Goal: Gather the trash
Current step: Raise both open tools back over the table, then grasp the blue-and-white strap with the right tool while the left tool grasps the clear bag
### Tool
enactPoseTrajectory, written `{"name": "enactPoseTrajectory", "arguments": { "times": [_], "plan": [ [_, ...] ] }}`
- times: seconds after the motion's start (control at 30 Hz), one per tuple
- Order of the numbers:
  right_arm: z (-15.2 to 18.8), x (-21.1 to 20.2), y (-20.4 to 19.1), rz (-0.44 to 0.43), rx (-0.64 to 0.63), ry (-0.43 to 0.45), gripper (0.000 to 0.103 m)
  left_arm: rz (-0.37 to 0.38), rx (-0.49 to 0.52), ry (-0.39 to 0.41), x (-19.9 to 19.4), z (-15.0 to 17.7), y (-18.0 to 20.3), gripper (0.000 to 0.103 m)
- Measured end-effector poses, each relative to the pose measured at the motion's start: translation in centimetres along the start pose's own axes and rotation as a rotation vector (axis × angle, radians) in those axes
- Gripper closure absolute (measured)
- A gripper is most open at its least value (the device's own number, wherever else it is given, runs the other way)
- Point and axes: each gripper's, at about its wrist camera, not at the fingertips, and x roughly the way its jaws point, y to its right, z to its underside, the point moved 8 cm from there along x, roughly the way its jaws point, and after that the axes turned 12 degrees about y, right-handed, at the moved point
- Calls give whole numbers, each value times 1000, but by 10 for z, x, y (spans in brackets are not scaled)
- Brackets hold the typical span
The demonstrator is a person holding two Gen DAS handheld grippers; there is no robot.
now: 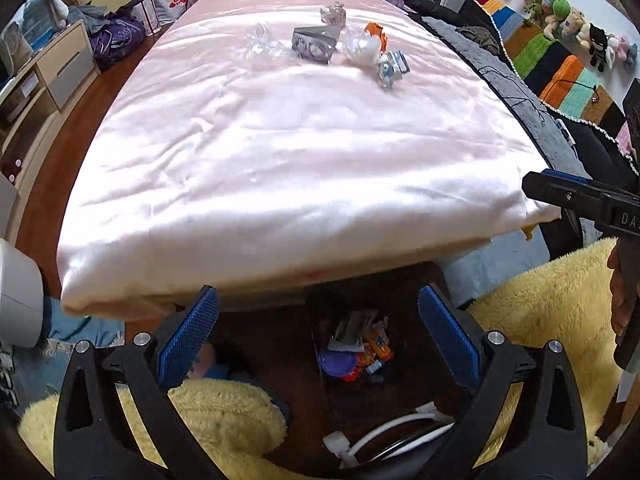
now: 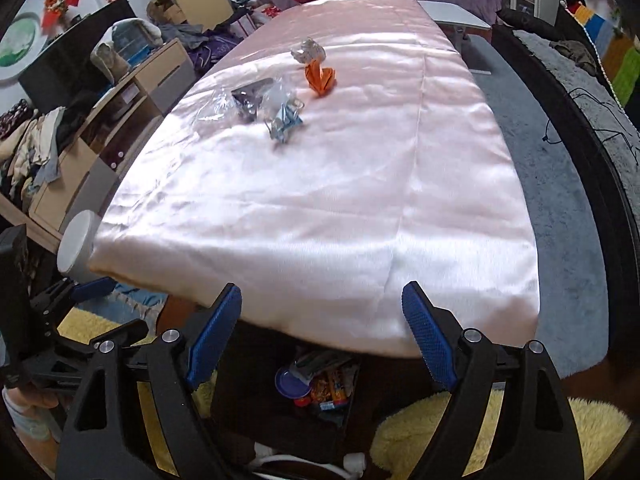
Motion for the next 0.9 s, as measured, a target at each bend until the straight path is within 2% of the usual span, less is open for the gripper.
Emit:
{"name": "enactPoseTrajectory", "arguments": {
  "times": [0.4, 0.47, 0.67, 0.7, 0.8, 0.9],
  "plan": [
    [-61, 51, -13, -52, -10, 32, 20, -59, 19, 44, 38, -80, -28, 8],
    [-67, 62, -16, -62, -17, 31, 24, -86, 26, 59, 44, -94, -37, 8],
    [-83, 94, -29, -89, -72, 35, 43, -110, 17, 97, 64, -132, -57, 9],
    [-85, 97, -32, -90, -85, 36, 46, -108, 11, 103, 69, -139, -60, 12],
    [-91, 108, -37, -82, -109, 33, 47, -95, -5, 93, 86, -154, -64, 19],
    [-95, 117, -39, -82, -113, 25, 49, -97, -2, 91, 101, -168, -65, 22]
  ]
}}
